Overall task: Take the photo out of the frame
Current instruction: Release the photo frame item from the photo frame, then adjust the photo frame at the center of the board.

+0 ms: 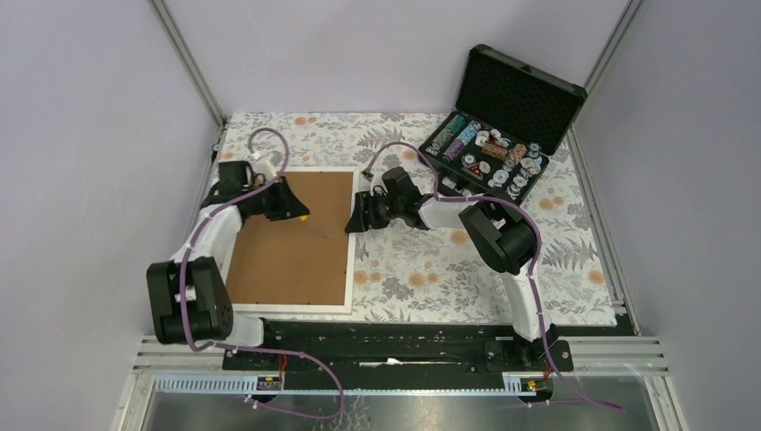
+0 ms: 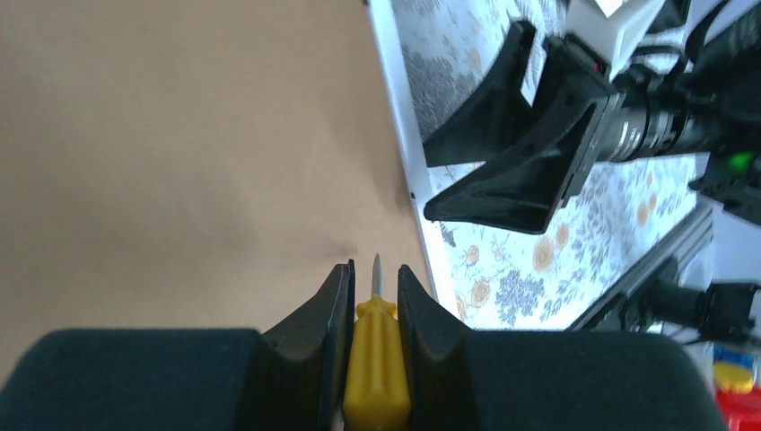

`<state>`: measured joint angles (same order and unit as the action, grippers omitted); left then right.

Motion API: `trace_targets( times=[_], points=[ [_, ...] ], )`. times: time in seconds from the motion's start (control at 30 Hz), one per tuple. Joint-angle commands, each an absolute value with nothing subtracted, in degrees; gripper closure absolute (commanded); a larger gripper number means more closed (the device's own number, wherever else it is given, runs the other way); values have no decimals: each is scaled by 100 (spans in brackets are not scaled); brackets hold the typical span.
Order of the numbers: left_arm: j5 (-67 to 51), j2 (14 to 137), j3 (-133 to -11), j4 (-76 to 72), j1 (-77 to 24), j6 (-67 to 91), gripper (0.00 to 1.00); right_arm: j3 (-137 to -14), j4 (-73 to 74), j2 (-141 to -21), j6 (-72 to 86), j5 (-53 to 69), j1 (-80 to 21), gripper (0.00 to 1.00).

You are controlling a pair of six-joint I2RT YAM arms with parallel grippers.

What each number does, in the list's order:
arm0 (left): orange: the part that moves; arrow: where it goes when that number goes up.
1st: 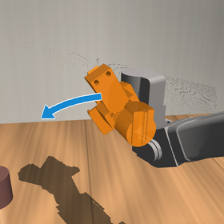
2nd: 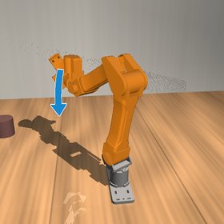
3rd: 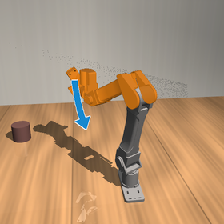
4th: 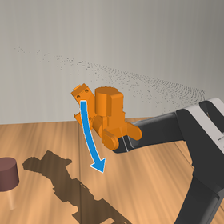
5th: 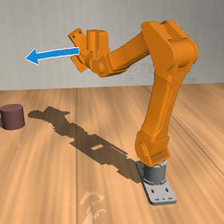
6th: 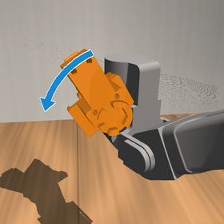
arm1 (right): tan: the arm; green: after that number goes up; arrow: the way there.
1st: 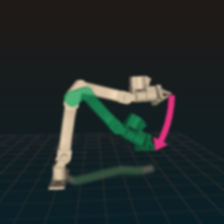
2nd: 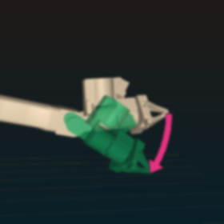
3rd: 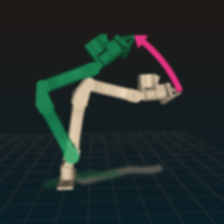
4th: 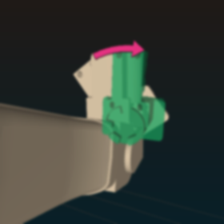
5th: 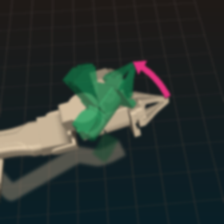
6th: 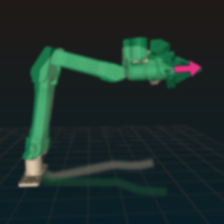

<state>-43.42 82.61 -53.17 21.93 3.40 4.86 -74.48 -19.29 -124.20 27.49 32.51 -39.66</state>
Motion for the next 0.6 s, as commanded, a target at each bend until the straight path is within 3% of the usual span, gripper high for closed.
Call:
trace_targets(
  times=[0.0,0.17,0.33,0.57],
  points=[
    [-4795,7455,-5189,2250,808,753,100,-7734,-1355,-12121,2455,2530,-4068,36],
    [-4739,7051,-4999,2198,828,1032,100,-8270,-739,-12500,2492,2028,-4176,36],
    [-4469,6834,-4845,2023,831,1391,100,-8551,-504,-12762,2553,1901,-4261,28],
    [-4483,6974,-4825,1922,842,1532,100,-9022,181,-13181,2512,1306,-4299,46]
  ],
)
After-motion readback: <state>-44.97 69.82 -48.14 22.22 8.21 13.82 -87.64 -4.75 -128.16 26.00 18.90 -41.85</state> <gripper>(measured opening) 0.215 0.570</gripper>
